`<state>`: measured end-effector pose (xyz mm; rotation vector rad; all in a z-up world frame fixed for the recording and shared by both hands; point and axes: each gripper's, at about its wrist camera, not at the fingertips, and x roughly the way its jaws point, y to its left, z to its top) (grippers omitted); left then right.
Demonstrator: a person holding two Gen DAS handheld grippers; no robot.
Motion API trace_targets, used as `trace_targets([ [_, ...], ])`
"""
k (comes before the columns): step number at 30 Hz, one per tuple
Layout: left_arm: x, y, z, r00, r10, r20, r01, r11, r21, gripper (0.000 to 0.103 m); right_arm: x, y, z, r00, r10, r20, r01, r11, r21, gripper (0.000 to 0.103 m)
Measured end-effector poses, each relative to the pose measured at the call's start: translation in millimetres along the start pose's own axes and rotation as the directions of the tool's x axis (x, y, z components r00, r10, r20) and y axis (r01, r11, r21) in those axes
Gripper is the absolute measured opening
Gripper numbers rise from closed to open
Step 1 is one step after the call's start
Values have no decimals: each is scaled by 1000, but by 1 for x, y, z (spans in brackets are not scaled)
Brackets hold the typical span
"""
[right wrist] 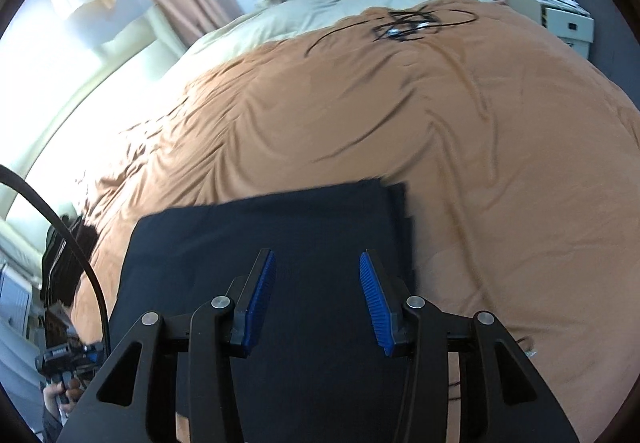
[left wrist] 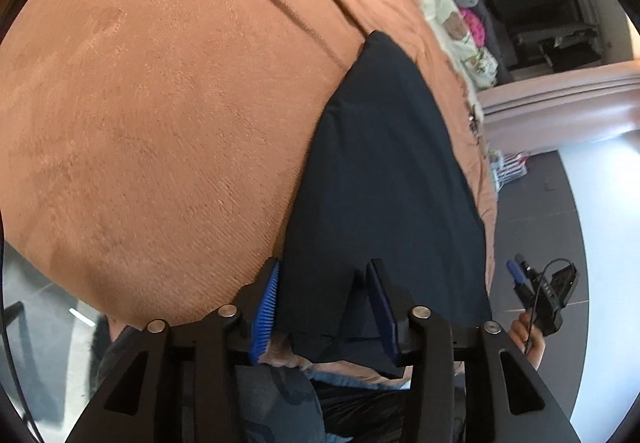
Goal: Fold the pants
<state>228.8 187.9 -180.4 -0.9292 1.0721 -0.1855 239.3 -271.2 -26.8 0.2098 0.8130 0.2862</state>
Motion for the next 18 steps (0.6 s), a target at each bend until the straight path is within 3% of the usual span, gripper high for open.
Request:
trace_targets([
  [9, 1, 0, -11, 995, -37, 93, 40, 999, -23, 53, 15, 42, -29, 996, 64, -59, -68, 995, -76, 42],
  [12, -1, 5, -16, 991, -62, 121, 71, 995, -65, 53, 20, 52, -39, 984, 143, -110, -153, 984, -93, 42],
  [18, -9, 9, -29, 985, -72, 157, 91, 988, -122, 53, 42, 70, -52, 972, 162, -169, -183, 976, -121, 42],
])
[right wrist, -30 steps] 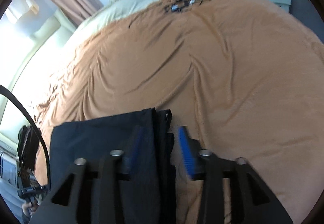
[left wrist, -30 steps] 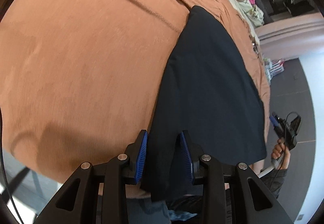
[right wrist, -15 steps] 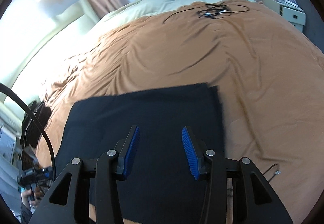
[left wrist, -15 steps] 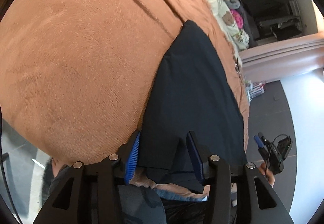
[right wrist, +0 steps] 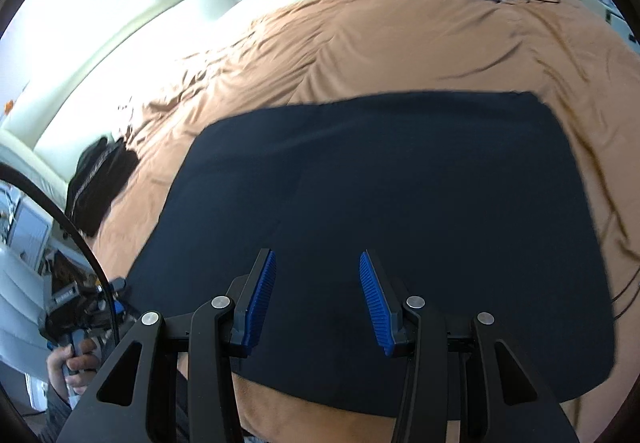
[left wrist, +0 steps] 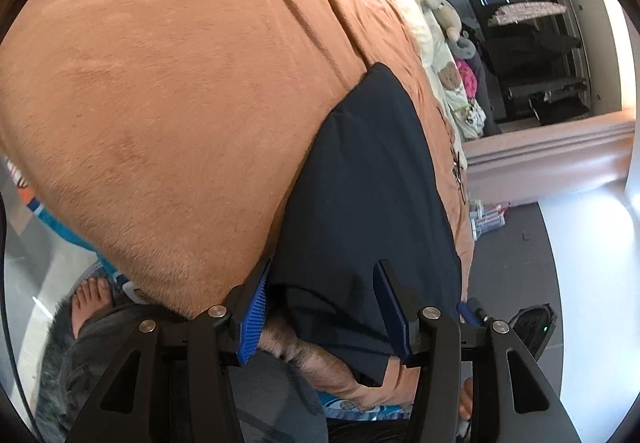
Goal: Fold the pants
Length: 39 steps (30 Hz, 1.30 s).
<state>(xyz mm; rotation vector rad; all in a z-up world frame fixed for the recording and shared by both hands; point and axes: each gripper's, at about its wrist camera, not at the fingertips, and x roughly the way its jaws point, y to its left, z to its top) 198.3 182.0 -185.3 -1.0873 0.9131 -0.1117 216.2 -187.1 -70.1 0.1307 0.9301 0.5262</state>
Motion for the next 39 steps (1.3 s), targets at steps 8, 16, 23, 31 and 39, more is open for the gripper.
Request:
trace_targets([
  [8, 3, 3, 5, 1000, 14, -8, -14, 998, -62, 53, 32, 22, 2, 998, 32, -62, -36, 997, -74, 27],
  [16, 5, 3, 4, 998, 56, -14, -57, 993, -99, 23, 65, 34, -17, 979, -55, -194, 24, 987, -162, 11],
  [23, 0, -2, -1, 999, 49, 11, -48, 996, -73, 15, 54, 34, -7, 975, -58, -216, 23, 987, -161, 10],
  [31, -1, -2, -2, 998, 48, 36, -45, 997, -70, 15, 65, 28, 37, 977, -102, -186, 73, 985, -154, 10],
  [39, 0, -6, -1, 996, 71, 51, -68, 996, -54, 19, 97, 22, 68, 965, -170, -200, 149, 982, -116, 10],
])
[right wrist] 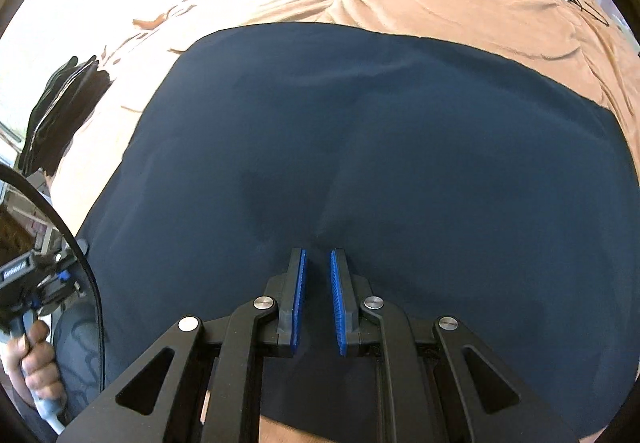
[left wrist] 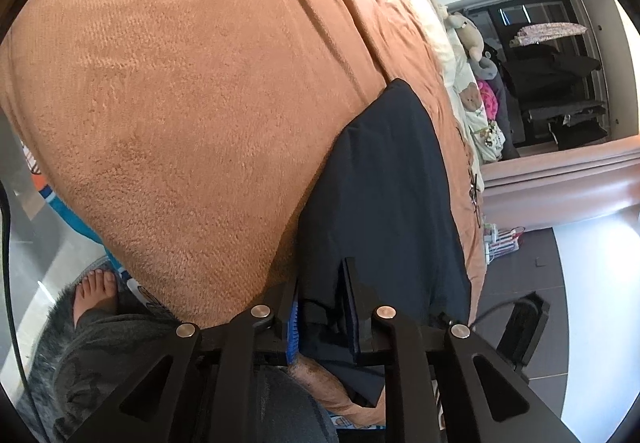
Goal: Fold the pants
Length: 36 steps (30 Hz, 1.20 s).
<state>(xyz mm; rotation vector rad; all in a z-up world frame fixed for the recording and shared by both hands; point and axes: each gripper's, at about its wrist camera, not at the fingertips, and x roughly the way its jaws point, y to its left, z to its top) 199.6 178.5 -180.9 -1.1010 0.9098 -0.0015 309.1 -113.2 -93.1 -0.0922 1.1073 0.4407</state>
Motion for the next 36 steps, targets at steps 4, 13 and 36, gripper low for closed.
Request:
trace_targets([
  [4, 3, -1, 1, 1000, 15, -1, -15, 1000, 9, 20, 10, 0, 15, 1000, -17, -4, 17, 1000, 7, 10],
  [13, 10, -1, 4, 1000, 13, -25, -14, 1000, -11, 20, 33, 7, 43, 998, -58, -3, 59, 998, 18, 10],
  [36, 14, -4, 7, 999, 19, -39, -19, 1000, -1, 20, 6, -24, 69, 998, -45, 48, 38, 990, 136, 10],
])
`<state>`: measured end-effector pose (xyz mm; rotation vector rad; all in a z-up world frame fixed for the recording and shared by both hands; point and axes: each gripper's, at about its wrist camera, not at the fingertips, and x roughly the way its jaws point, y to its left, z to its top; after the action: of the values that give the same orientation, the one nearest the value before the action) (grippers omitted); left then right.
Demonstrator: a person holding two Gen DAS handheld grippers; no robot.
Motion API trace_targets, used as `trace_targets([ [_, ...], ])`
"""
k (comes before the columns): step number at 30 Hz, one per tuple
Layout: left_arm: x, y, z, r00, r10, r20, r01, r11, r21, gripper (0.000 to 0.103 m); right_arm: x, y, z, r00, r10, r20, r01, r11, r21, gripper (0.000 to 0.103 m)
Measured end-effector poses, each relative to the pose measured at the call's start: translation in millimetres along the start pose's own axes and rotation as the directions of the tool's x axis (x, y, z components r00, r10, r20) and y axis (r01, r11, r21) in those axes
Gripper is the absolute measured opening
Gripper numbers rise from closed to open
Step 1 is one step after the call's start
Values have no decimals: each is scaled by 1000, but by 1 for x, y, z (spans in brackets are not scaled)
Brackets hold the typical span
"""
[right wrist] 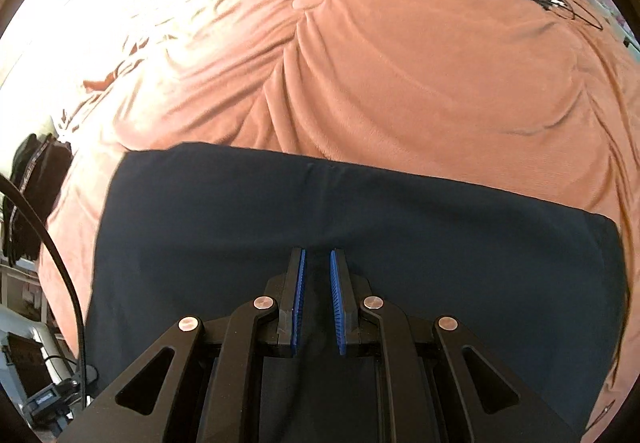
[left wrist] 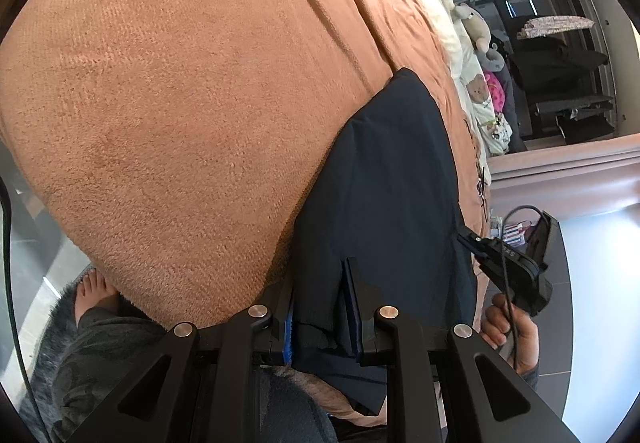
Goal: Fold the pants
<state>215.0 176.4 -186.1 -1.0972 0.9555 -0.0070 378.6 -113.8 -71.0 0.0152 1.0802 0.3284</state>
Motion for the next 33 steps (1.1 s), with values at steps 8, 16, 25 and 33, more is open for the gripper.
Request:
trace_targets([
  [8, 5, 9, 6, 999, -34, -39, 32, 997, -64, 23, -24, 10, -21, 1000, 8, 1, -8, 1000, -19, 10],
  [16, 8, -1, 7, 998, -18, -53, 16, 999, -38, 26, -12, 18, -67, 997, 27, -71, -30, 999, -35, 10],
  [25, -2, -12, 6, 998, -60, -14, 60, 998, 7, 8, -34, 15, -119, 995, 71, -69, -73, 997, -24, 10],
  [33, -23, -63, 7, 991, -129, 23, 125, 983, 135, 8, -51, 6, -147, 983, 167, -78, -168, 986, -4, 10],
])
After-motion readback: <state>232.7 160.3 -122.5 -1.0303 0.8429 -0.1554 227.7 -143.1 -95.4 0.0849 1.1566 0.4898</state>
